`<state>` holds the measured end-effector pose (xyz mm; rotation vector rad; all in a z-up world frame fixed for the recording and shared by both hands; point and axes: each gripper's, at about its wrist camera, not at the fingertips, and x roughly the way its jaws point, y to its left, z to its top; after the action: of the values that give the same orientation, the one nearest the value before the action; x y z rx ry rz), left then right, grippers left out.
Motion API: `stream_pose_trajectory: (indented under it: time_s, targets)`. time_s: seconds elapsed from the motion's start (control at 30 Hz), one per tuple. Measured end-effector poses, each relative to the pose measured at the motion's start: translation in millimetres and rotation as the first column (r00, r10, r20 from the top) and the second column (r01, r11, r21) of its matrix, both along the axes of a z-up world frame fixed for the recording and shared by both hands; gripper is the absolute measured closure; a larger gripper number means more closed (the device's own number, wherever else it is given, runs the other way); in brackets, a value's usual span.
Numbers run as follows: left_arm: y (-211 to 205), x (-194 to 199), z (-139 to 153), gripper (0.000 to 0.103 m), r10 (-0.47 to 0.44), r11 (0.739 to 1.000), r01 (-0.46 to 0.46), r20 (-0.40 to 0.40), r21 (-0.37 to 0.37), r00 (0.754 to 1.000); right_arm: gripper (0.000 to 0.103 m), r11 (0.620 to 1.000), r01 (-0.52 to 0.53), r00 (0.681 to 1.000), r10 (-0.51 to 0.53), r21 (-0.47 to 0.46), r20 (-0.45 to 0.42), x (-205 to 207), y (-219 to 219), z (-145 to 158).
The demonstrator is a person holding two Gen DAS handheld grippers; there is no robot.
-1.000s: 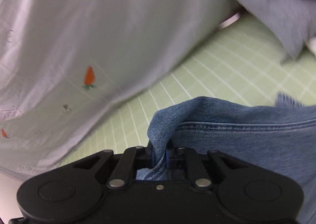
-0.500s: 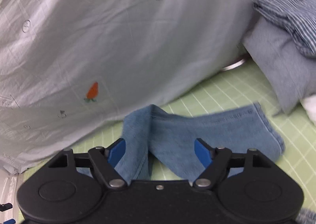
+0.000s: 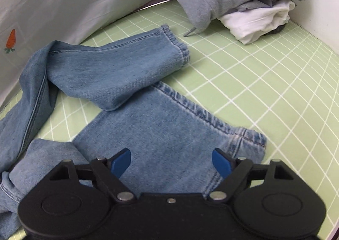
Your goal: Fold clothes
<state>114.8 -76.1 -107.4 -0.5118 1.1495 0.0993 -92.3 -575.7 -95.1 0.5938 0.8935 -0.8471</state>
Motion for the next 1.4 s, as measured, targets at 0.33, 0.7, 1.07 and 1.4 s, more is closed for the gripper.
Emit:
stream_pose_trajectory:
  time_s: [0.33,0.7,1.07,1.4]
  targets:
    - [-26,9,-3,0.024,-0.075,0.995,0.075,0.008,0.069,0.997,0.009,0.997,0.063,0.990,-0.069,-0.053,-0.127,-15,-4,-11]
    - [-27,10,1,0.083,-0.143,0.984,0.139,0.031,0.116,0.989,0.060,0.998,0.061,0.996,-0.062,-0.016,-0.070,-34,-9,-9]
    - [-2,-24,8,0.089,-0.116,0.989,0.110,0.054,0.101,0.992,0.088,0.995,0.090,0.992,-0.085,-0.052,0.088,-97,-7,18]
    - [56,-104,20,0.090,-0.091,0.985,0.079,0.072,0.155,0.993,0.089,0.968,0.210,0.967,-0.185,-0.137,0.173,-150,-28,63]
